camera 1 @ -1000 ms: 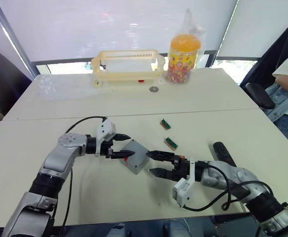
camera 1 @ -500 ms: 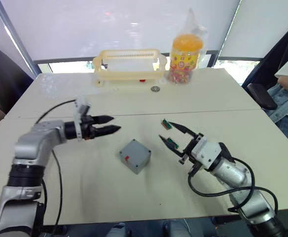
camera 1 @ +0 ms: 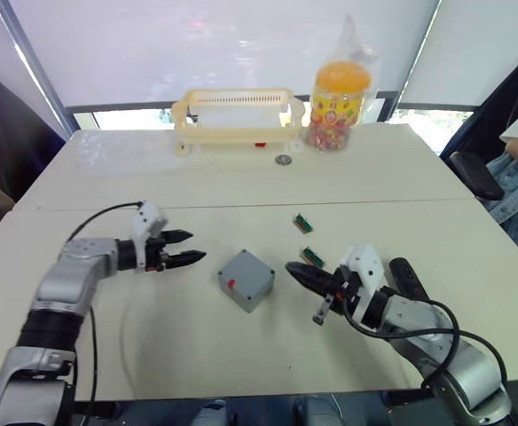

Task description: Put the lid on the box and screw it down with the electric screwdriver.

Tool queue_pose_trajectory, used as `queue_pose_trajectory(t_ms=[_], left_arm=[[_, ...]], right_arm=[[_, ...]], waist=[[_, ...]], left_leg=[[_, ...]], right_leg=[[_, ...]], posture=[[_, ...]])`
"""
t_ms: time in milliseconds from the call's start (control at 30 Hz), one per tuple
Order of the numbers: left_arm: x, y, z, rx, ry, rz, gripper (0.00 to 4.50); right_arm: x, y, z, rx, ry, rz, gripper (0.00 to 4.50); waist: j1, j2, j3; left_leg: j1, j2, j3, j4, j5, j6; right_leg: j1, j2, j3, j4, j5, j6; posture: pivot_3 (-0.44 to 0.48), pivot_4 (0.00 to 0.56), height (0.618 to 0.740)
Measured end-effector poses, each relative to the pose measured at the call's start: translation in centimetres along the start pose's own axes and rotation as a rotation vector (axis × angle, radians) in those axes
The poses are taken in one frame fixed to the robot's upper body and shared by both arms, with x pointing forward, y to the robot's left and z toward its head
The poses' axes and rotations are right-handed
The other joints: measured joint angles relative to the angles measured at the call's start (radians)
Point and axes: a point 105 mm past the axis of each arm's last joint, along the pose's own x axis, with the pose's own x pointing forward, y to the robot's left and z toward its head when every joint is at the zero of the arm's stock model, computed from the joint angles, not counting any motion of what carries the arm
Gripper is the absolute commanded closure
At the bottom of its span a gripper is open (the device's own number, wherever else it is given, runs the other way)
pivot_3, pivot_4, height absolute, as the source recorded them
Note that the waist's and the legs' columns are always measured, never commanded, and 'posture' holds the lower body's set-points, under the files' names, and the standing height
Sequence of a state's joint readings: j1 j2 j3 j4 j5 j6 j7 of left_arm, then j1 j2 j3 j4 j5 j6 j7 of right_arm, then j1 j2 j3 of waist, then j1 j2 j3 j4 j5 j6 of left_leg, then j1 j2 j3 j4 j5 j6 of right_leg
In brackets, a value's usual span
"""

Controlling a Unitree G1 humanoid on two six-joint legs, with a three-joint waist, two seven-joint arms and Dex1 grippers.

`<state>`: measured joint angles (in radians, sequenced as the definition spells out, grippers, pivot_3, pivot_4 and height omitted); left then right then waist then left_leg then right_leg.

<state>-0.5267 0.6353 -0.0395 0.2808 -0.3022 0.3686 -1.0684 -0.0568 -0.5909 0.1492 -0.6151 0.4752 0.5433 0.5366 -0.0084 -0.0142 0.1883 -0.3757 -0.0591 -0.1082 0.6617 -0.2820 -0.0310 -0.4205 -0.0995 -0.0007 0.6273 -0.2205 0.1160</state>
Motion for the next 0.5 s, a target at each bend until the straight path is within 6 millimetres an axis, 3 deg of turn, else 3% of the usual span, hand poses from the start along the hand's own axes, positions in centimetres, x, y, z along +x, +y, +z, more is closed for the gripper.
queue_pose_trajectory(t_ms=[133, 267, 500], left_arm=[[1.6, -0.2, -0.5, 0.033, 0.009, -0.003, 0.98], [2.8, -0.8, -0.4, 0.061, 0.001, -0.028, 0.98], [2.5, -1.4, -1.4, 0.050, 0.024, -0.059, 0.98]], right_arm=[[-0.7, 1.2, -2.5, 0.022, 0.159, 0.088, 4.43], [-0.1, 1.4, -3.3, 0.029, 0.198, 0.109, 4.43], [2.2, 0.8, -4.0, 0.044, 0.201, 0.079, 4.43]], waist=[[-0.002, 0.000, 0.000], [-0.004, 0.000, 0.000], [-0.003, 0.000, 0.000]], left_leg=[[0.000, 0.000, 0.000, 0.000, 0.000, 0.000], [0.000, 0.001, 0.001, 0.000, 0.000, 0.000], [0.000, 0.001, 0.001, 0.000, 0.000, 0.000]], right_leg=[[0.000, 0.000, 0.000, 0.000, 0.000, 0.000], [0.000, 0.000, 0.000, 0.000, 0.000, 0.000], [-0.001, 0.001, 0.000, 0.000, 0.000, 0.000]], posture=[[0.000, 0.150, 0.740], [0.000, 0.150, 0.740], [0.000, 0.150, 0.740]])
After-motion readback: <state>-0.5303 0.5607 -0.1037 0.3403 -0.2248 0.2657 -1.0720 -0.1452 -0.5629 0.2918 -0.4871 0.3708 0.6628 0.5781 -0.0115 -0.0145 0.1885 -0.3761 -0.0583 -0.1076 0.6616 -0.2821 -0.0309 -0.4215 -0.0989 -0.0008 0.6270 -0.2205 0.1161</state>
